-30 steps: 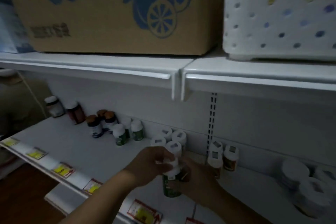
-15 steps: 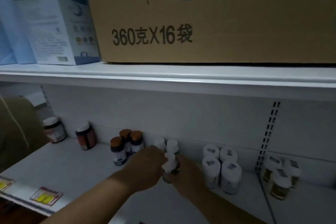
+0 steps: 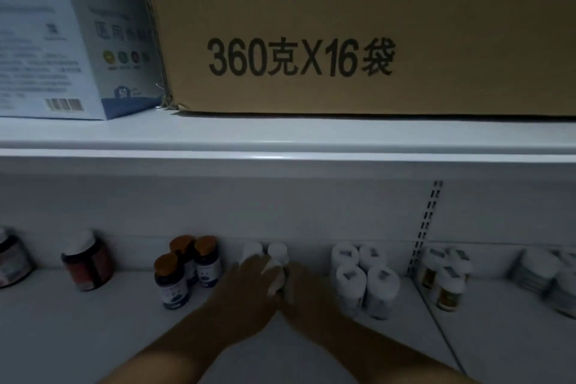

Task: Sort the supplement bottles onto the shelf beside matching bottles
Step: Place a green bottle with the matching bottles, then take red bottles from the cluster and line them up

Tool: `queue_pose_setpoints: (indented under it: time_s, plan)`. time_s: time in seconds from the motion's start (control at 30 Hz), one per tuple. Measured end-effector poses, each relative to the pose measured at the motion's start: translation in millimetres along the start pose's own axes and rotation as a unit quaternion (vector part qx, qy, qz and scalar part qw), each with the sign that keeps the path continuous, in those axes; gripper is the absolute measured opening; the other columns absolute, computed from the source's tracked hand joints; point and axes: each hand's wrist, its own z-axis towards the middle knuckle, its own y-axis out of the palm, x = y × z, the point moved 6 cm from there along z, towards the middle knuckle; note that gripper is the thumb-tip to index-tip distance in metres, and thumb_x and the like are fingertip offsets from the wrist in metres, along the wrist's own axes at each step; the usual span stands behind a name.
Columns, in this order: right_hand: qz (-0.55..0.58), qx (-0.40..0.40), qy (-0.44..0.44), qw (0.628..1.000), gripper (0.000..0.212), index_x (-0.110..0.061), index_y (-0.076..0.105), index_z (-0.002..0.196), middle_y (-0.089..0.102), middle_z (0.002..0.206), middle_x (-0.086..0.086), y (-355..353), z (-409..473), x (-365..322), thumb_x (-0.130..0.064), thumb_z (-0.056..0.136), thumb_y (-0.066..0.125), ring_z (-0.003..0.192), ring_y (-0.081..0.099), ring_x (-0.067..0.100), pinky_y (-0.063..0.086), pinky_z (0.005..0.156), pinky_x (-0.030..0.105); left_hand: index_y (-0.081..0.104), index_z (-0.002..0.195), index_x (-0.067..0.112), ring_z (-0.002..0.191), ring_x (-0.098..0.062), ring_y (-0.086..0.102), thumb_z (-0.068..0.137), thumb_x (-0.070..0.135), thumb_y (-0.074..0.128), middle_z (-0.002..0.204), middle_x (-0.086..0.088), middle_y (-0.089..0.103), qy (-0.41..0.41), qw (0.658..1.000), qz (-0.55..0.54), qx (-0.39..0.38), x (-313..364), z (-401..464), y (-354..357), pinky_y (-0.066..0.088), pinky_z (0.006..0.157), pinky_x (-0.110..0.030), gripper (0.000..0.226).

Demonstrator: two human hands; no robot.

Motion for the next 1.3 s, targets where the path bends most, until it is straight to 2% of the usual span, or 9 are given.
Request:
queue_pose_setpoints:
  time_s: [0.07, 0.1, 0.17, 0.23, 0.3, 0.53, 0.77, 1.0, 1.3]
  plan:
    - [-0.096, -0.056, -0.021, 0.994, 0.050, -0.021, 0.043, 0.119, 0.070, 0.108, 0.004, -15.2, -10.9, -1.4, -0.046, 0.075, 0.042, 0.105, 0.065, 0.027, 0.055, 0.086, 0.038, 0.029, 0.143, 0.021, 0.142, -0.023, 0.026, 0.075, 0.073, 0.016, 0.155, -0.001, 0.021, -0.021, 0.999, 0.007, -0.024, -1.9, 10.2, -4.1, 0.037, 0.109, -0.043, 0.087]
    - [-0.144, -0.093, -0.041, 0.984, 0.059, -0.020, 0.037, 0.129, 0.062, 0.126, 0.008, -24.0, -19.1, -4.6, -0.047, 0.077, 0.040, 0.122, 0.054, 0.034, 0.047, 0.098, 0.048, 0.012, 0.148, 0.027, 0.147, -0.024, 0.002, 0.069, 0.082, 0.004, 0.157, 0.004, -0.003, -0.041, 0.998, 0.014, -0.048, -2.6, 14.4, -2.9, 0.017, 0.116, -0.049, 0.097]
    - [-0.161, -0.134, -0.083, 0.974, 0.066, -0.020, 0.023, 0.144, 0.027, 0.155, 0.011, -44.2, -34.0, -9.7, -0.044, 0.086, 0.042, 0.145, 0.011, 0.036, 0.012, 0.116, 0.052, -0.002, 0.148, 0.033, 0.146, -0.026, -0.014, 0.055, 0.089, -0.007, 0.151, 0.008, -0.022, -0.060, 0.995, 0.032, -0.066, 5.4, 22.5, -13.9, 0.001, 0.116, -0.054, 0.109]
    - [-0.192, -0.144, -0.109, 0.965, 0.068, -0.018, 0.017, 0.148, 0.002, 0.160, 0.010, -64.0, -50.6, -5.5, -0.043, 0.091, 0.044, 0.146, -0.012, 0.031, -0.009, 0.116, 0.046, 0.001, 0.148, 0.032, 0.146, -0.026, -0.009, 0.072, 0.084, 0.013, 0.157, 0.002, -0.016, -0.068, 0.995, 0.024, -0.070, 20.7, 33.4, -23.6, 0.002, 0.117, -0.054, 0.092]
    - [-0.214, -0.164, -0.083, 0.959, 0.069, -0.020, 0.014, 0.149, -0.005, 0.160, 0.011, -86.2, -64.1, 5.3, -0.044, 0.092, 0.044, 0.145, -0.017, 0.028, -0.012, 0.116, 0.044, 0.002, 0.148, 0.031, 0.147, -0.024, -0.005, 0.088, 0.065, 0.027, 0.160, -0.001, -0.007, -0.050, 0.996, 0.033, -0.067, 43.6, 42.2, -32.5, 0.005, 0.118, -0.050, 0.074]
    - [-0.211, -0.167, 0.012, 0.963, 0.070, -0.020, 0.016, 0.149, -0.001, 0.159, 0.013, -160.2, -147.5, 77.3, -0.036, 0.090, 0.052, 0.146, -0.006, 0.030, -0.003, 0.119, 0.045, 0.010, 0.148, 0.025, 0.147, -0.021, 0.004, 0.092, 0.057, 0.030, 0.160, -0.002, 0.004, 0.011, 0.998, -0.008, -0.055, 152.2, 67.2, -36.5, 0.009, 0.121, -0.038, 0.068]
    - [-0.177, -0.138, 0.165, 0.960, 0.066, -0.025, 0.019, 0.147, 0.002, 0.159, 0.011, -262.2, -281.8, 167.2, -0.031, 0.091, 0.052, 0.146, -0.003, 0.028, 0.006, 0.119, 0.048, 0.010, 0.148, 0.028, 0.146, -0.020, -0.014, 0.092, 0.056, 0.034, 0.159, 0.000, -0.010, 0.149, 0.984, -0.034, -0.092, 362.6, 89.8, -15.4, 0.004, 0.120, -0.037, 0.068]
    - [-0.127, -0.070, 0.317, 0.937, 0.070, -0.028, 0.017, 0.148, 0.002, 0.160, 0.006, -348.2, -411.8, 254.6, -0.029, 0.090, 0.055, 0.147, -0.002, 0.024, 0.014, 0.118, 0.044, 0.009, 0.148, 0.029, 0.147, -0.020, -0.004, 0.086, 0.063, 0.036, 0.160, -0.001, -0.001, 0.245, 0.962, -0.021, -0.123, 546.2, 100.3, 25.3, 0.007, 0.119, -0.033, 0.075]
    - [-0.125, -0.026, 0.382, 0.915, 0.069, -0.031, 0.013, 0.148, 0.002, 0.160, 0.005, -403.7, -459.8, 361.6, -0.037, 0.090, 0.050, 0.147, -0.003, 0.022, 0.011, 0.119, 0.036, 0.009, 0.149, 0.027, 0.146, -0.017, 0.010, 0.089, 0.055, 0.042, 0.160, 0.001, 0.006, 0.282, 0.943, -0.064, -0.164, 660.8, 182.7, 46.8, 0.014, 0.119, -0.032, 0.073]
